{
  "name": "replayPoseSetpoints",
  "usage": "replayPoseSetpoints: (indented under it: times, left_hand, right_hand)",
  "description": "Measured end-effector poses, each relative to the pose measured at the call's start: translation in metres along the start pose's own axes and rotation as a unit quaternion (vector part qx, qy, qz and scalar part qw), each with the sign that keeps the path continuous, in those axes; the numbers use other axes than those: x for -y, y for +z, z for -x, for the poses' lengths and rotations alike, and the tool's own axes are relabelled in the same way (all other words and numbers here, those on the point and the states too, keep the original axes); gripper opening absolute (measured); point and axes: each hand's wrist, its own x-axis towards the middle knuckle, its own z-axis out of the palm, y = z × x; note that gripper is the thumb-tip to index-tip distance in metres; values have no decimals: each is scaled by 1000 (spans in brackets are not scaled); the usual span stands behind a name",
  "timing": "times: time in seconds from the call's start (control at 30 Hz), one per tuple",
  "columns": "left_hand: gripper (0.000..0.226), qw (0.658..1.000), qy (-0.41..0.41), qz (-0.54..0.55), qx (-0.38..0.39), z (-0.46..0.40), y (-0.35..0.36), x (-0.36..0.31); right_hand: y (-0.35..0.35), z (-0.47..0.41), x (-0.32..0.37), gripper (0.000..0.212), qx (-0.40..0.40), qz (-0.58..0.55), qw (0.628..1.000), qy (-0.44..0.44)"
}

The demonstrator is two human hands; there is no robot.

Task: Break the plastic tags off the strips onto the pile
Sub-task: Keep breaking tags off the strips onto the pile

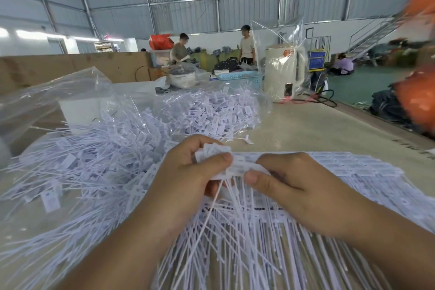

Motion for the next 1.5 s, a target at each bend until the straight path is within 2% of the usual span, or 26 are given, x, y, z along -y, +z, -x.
replayPoseSetpoints:
  times: [0.13, 0.23, 0.4, 0.63, 0.77, 0.83, 0.9, 0.97, 1.07, 1.2, 1.3, 1.5]
  left_hand:
    - [12, 999, -9, -36, 21, 2, 3, -1]
    - [26, 999, -4, -41, 22, 5, 7, -2]
    - [23, 1000, -12, -20, 9, 6, 8, -4]
    - [16, 994, -42, 99, 4, 5, 13, -3]
    - [21, 985, -89, 145, -14, 4, 15, -2]
    - [13, 973, -131, 191, -22, 1, 14, -1]
    - [10, 965, -140, 215, -45, -2, 9, -2]
    - [9, 974, -114, 183, -64, -3, 5, -3]
    - [8, 998, -43, 40, -29, 2, 6, -1]
    - [3, 999, -2, -13, 35, 9, 16, -2]
    - [3, 999, -8, -22, 39, 9, 16, -1]
    - [21, 997, -34, 20, 65, 8, 17, 2]
  right_hand:
    - [1, -1, 0, 43, 13, 19, 999, -25]
    - [2, -1, 0, 43, 18, 21, 999, -34]
    - [3, -1, 5, 35, -11, 16, 999, -36]
    - [11, 0, 13, 35, -101, 38, 993, -53]
    - [15, 1, 16, 36, -144, 68, 984, -84]
    - [13, 1, 18, 37, -181, 114, 970, -115]
    - [10, 2, 19, 40, -199, 111, 965, -127]
    - [7, 2, 16, 43, -182, 64, 975, -106]
    - [7, 1, 10, 34, -120, 29, 990, -62]
    - [15, 0, 4, 53, -30, -3, 999, -39]
    - [14, 0, 2, 61, -12, -28, 999, -33]
    - [12, 0, 4, 72, 1, -48, 999, -13]
